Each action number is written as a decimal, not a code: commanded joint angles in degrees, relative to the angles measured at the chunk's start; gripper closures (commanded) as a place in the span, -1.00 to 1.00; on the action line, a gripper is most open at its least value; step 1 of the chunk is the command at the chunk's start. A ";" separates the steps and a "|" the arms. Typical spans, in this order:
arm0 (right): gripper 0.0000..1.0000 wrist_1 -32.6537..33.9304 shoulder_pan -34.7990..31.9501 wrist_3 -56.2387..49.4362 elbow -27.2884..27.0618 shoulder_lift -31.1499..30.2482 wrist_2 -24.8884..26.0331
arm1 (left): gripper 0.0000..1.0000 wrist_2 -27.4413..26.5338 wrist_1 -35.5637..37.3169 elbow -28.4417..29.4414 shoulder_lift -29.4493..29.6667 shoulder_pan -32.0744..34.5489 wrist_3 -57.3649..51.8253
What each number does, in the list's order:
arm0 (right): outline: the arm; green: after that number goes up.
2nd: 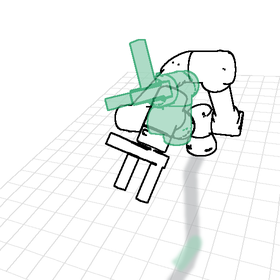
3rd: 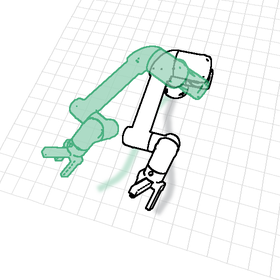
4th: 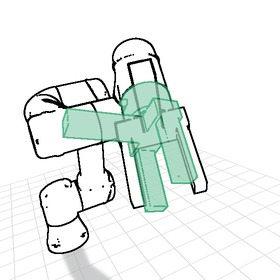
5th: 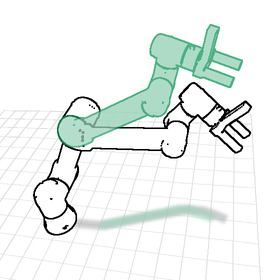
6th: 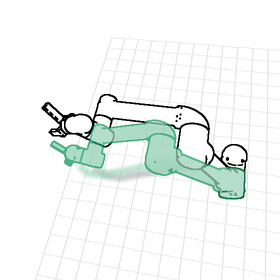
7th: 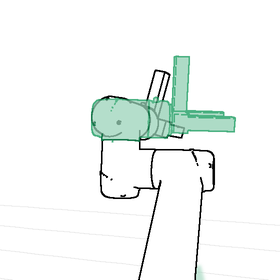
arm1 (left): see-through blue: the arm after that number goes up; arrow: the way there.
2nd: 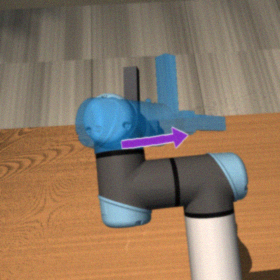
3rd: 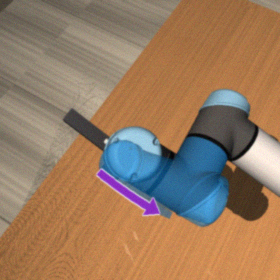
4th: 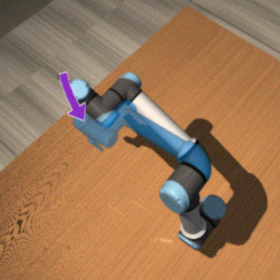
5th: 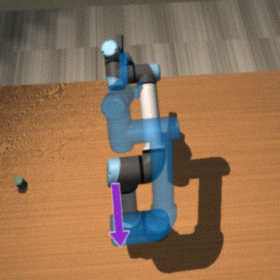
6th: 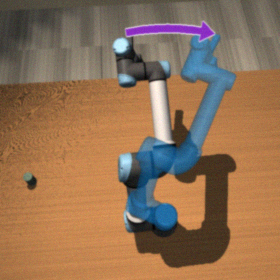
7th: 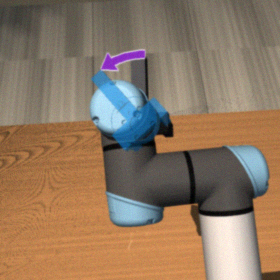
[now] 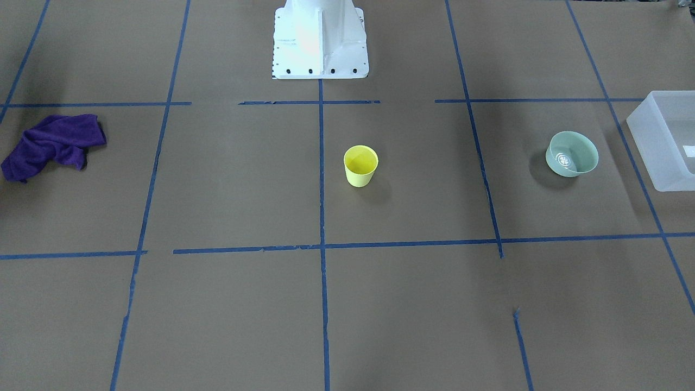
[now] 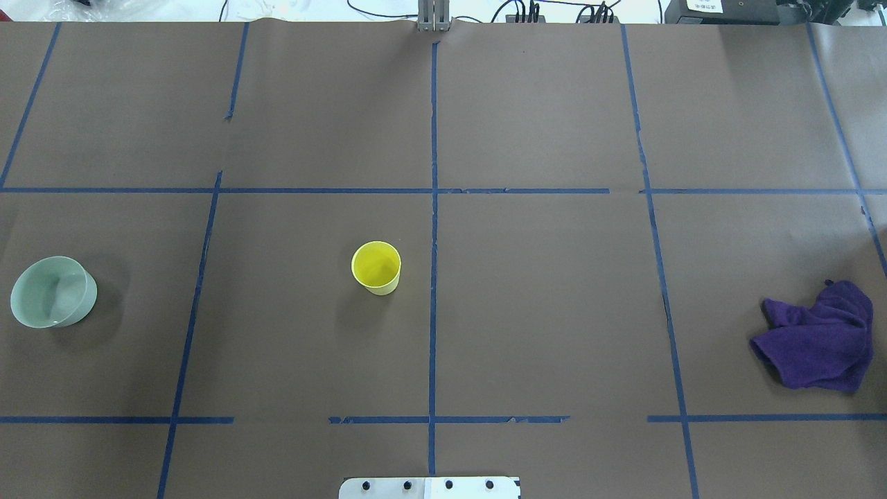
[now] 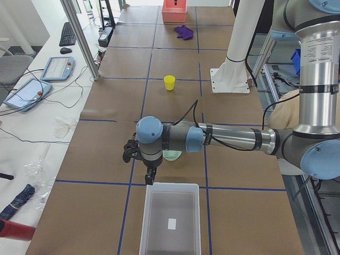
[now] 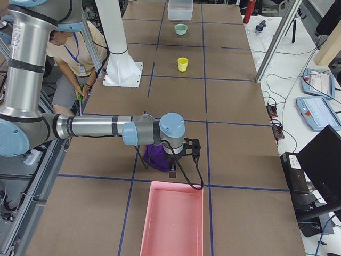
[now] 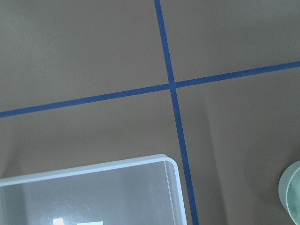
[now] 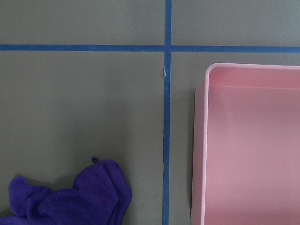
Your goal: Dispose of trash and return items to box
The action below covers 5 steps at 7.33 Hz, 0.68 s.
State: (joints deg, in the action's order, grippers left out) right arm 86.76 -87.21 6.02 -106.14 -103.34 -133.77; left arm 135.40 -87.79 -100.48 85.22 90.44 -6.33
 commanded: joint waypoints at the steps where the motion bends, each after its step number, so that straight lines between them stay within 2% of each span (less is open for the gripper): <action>1: -1.00 -2.27 0.02 -0.13 -0.03 -0.02 0.00 | -1.00 0.12 -2.63 0.02 0.30 0.00 -0.09; 4: -1.00 -2.56 0.54 0.04 0.40 -0.11 -0.09 | -1.00 0.21 -6.68 0.55 0.56 -0.61 0.44; 5: -1.00 -2.90 0.98 0.39 0.06 0.06 -0.61 | -1.00 0.30 -11.83 0.55 0.57 -1.22 0.35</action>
State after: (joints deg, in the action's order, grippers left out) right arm 84.10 -86.74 6.09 -105.97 -103.41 -133.97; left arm 135.63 -94.96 -99.90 85.69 89.88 -5.97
